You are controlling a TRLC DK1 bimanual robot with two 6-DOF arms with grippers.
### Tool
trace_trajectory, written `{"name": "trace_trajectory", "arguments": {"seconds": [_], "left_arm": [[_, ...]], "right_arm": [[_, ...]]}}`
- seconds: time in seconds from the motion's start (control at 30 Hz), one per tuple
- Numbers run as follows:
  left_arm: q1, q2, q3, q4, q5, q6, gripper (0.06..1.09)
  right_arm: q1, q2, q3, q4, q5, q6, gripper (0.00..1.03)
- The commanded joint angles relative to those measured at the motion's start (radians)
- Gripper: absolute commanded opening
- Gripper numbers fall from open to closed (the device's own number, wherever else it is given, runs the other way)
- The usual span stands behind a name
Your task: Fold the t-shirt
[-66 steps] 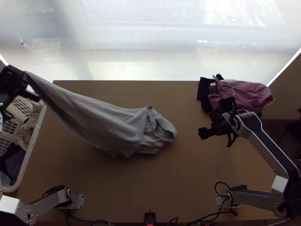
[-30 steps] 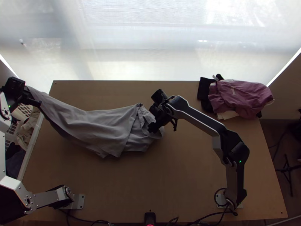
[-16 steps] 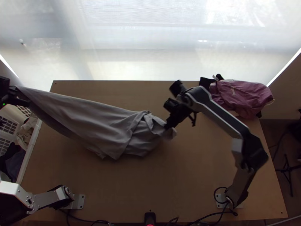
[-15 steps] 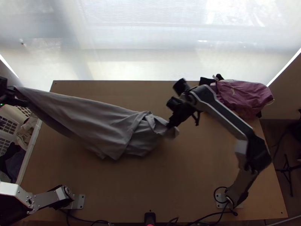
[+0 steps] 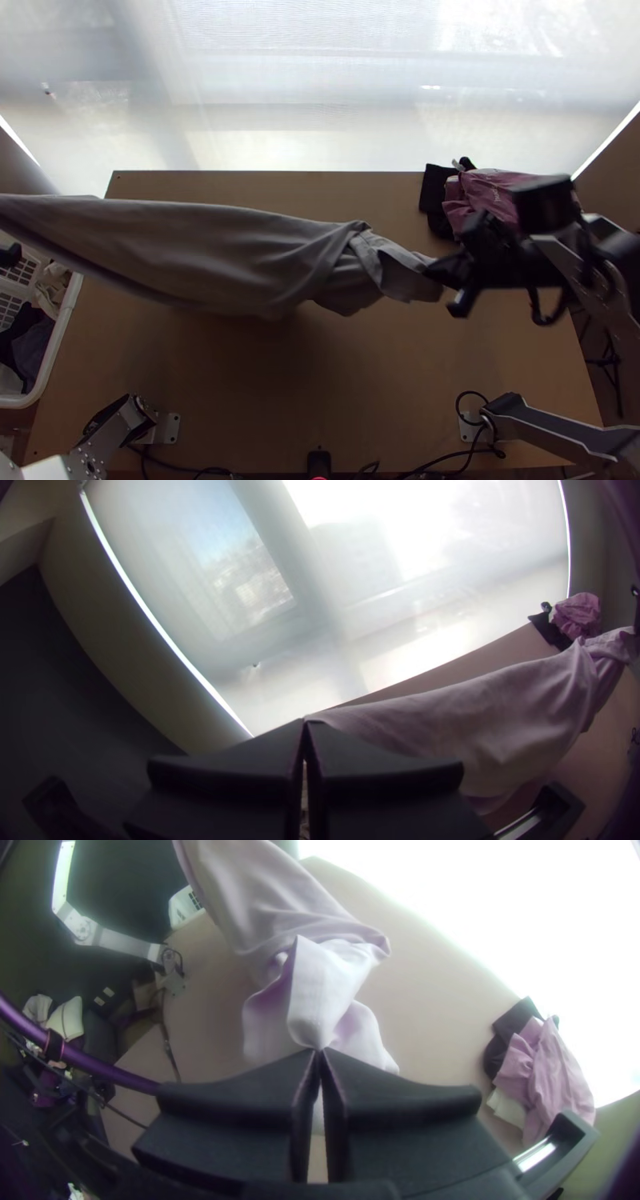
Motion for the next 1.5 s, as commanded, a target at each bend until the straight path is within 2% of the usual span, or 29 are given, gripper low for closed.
{"name": "trace_trajectory", "arguments": {"seconds": [0.0, 0.13, 0.27, 0.4, 0.47, 0.53, 0.63, 0.8, 0.97, 1.0, 1.13, 1.23, 1.37, 1.47], "left_arm": [[0.015, -0.185, 0.039, -0.102, 0.009, -0.022, 0.11], [-0.005, -0.218, -0.012, -0.078, 0.013, -0.096, 0.11], [-0.016, -0.195, -0.210, 0.159, 0.013, -0.189, 0.11], [-0.108, -0.061, -0.280, 0.386, 0.009, -0.343, 0.11], [-0.205, 0.032, -0.316, 0.486, -0.067, -0.381, 0.11], [-0.267, 0.123, -0.351, 0.561, -0.126, -0.390, 0.11], [-0.315, 0.276, -0.405, 0.587, -0.133, -0.413, 0.12], [-0.402, 0.516, -0.454, 0.603, -0.138, -0.405, 0.12], [-0.465, 0.678, -0.406, 0.635, -0.152, -0.430, 0.14], [-0.470, 0.704, -0.398, 0.633, -0.150, -0.441, 0.16], [-0.507, 0.758, -0.402, 0.624, -0.149, -0.447, 0.16], [-0.531, 0.769, -0.403, 0.626, -0.145, -0.447, 0.16], [-0.548, 0.775, -0.400, 0.626, -0.144, -0.442, 0.16], [-0.548, 0.770, -0.398, 0.619, -0.144, -0.436, 0.16]], "right_arm": [[-0.056, -0.309, -0.104, -0.015, -0.009, 0.000, 0.03], [-0.178, -0.396, -0.169, 0.030, -0.010, 0.022, 0.03], [-0.349, -0.402, -0.317, 0.274, -0.001, 0.100, 0.03], [-0.353, -0.266, -0.402, 0.508, 0.004, 0.174, 0.03], [-0.346, -0.171, -0.417, 0.605, 0.008, 0.211, 0.03], [-0.339, -0.075, -0.435, 0.688, 0.060, 0.212, 0.03], [-0.339, 0.059, -0.458, 0.811, 0.160, 0.201, 0.03], [-0.347, 0.262, -0.435, 0.926, 0.248, 0.201, 0.03], [-0.307, 0.420, -0.340, 0.929, 0.254, 0.206, 0.05], [-0.298, 0.441, -0.322, 0.912, 0.254, 0.212, 0.14], [-0.270, 0.512, -0.247, 0.780, 0.255, 0.255, 0.67], [-0.246, 0.530, -0.227, 0.669, 0.257, 0.274, 0.96], [-0.198, 0.495, -0.254, 0.527, 0.257, 0.197, 0.99], [-0.106, 0.422, -0.281, 0.438, 0.257, 0.131, 0.98]]}}
